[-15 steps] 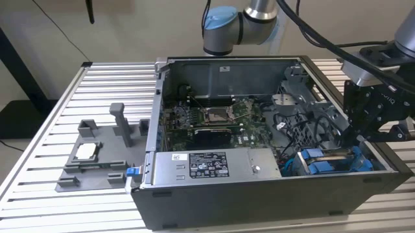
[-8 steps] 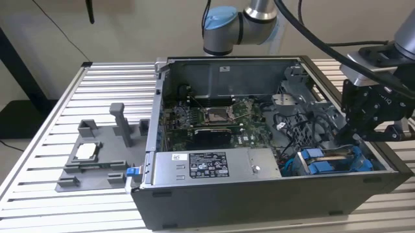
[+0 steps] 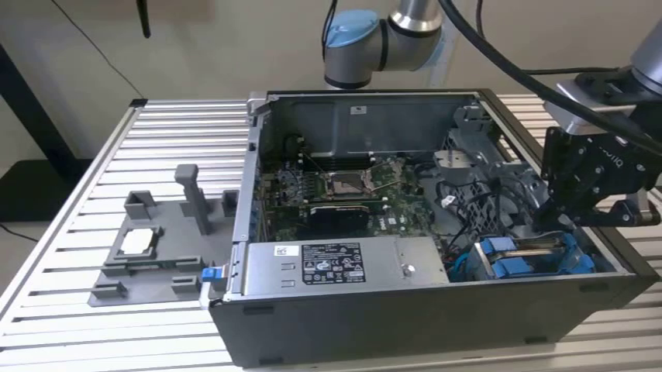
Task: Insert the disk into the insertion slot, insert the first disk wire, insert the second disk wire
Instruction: 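Insert the first disk wire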
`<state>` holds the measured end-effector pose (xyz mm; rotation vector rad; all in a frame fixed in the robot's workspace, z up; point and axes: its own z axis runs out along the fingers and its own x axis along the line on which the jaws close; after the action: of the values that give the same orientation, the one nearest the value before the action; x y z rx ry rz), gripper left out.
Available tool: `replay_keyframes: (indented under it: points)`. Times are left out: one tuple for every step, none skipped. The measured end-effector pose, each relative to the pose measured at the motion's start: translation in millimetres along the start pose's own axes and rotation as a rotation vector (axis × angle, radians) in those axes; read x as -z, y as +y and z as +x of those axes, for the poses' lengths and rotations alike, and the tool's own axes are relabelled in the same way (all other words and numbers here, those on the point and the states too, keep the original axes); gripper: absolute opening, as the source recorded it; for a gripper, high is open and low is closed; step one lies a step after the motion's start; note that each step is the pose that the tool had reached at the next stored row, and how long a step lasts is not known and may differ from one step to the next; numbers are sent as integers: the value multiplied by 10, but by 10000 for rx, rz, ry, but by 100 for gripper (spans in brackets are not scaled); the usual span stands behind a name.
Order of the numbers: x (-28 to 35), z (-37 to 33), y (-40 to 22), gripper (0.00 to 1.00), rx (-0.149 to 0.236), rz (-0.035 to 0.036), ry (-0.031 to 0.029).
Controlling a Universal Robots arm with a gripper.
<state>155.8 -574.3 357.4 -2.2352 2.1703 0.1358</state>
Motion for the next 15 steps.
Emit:
replay_keyframes:
  points:
    - [0, 0, 0, 19, -3, -1, 0]
    - [-1, 1, -1, 19, -4, -2, -1]
    - [-4, 1, -1, 19, -4, -2, 0]
    - [-10, 2, -2, 19, -4, -1, -3]
    - [-17, 2, -4, 19, -4, -2, -2]
    - [-23, 2, -5, 19, -4, -2, 0]
    - [-29, 3, -7, 19, -4, -2, 0]
    - [-36, 3, -9, 19, -4, -2, -1]
    - [-42, 4, -12, 19, -4, -1, -1]
    - [-48, 5, -15, 19, -4, -3, -1]
    - [-54, 5, -19, 19, -4, -11, -2]
    - [-62, 7, -24, 19, -6, -21, 0]
    - [-69, 7, -31, 19, -6, -31, -2]
    - [-75, 8, -37, 19, -6, -35, 0]
    - [-79, 8, -41, 19, -7, -36, 0]
